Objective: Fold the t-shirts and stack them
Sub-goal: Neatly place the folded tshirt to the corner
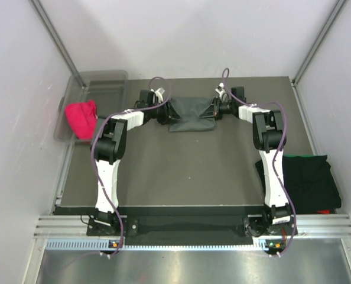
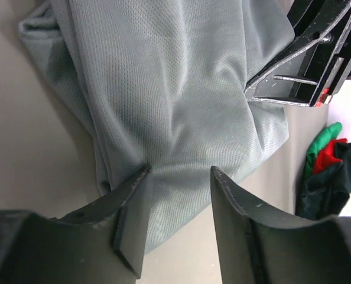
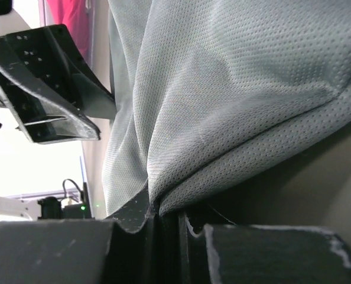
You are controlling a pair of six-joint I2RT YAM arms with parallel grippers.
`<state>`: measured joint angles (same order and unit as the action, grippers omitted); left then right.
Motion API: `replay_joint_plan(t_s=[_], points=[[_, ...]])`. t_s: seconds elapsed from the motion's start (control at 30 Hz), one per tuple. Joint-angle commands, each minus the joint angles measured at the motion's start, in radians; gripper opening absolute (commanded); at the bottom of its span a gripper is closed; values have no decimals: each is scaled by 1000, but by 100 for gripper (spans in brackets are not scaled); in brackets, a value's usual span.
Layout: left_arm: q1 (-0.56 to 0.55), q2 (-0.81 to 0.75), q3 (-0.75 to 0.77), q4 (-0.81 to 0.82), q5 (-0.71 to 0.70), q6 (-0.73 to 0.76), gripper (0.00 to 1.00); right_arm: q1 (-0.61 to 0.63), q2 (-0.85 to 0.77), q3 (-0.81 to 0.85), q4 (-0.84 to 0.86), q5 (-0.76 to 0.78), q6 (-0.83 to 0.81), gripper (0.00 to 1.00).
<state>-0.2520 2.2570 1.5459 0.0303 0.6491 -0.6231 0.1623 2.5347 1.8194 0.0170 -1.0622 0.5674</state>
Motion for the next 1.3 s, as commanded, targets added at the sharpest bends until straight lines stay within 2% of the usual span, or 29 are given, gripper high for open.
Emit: replay_joint_plan(t_s=[0.0, 0.1, 0.27, 0.33, 0.43, 0.57, 0.63, 0.7, 0.83, 0.97, 1.27], points=[[10, -129, -41, 17, -68, 58, 50, 28, -60, -48, -62, 1, -76, 0], [16, -235, -47, -26, -152, 161, 53, 26, -140, -74, -165, 21, -181, 0], [46, -413, -98, -49, -178, 181, 55, 29, -273, -184, -308, 27, -314, 0], [59, -453, -101, -56, -195, 198, 55, 32, -342, -218, -420, 25, -374, 0], [75, -516, -93, -84, -218, 223, 56, 39, -422, -287, -632, 40, -550, 0], [92, -580, -101, -96, -224, 230, 56, 36, -525, -396, -926, 143, -835, 0], [94, -597, -107, -96, -230, 235, 56, 26, -580, -425, -1017, 165, -952, 0], [95, -620, -113, -96, -235, 238, 56, 3, -652, -479, -1093, 177, -997, 0], [95, -649, -127, -87, -243, 238, 56, -23, -827, -578, -1102, 243, -1037, 0], [95, -689, -151, -76, -250, 234, 57, -26, -1010, -653, -1027, 367, -982, 0], [100, -748, -176, -78, -282, 249, 57, -32, -1356, -711, -1055, 597, -940, 0]])
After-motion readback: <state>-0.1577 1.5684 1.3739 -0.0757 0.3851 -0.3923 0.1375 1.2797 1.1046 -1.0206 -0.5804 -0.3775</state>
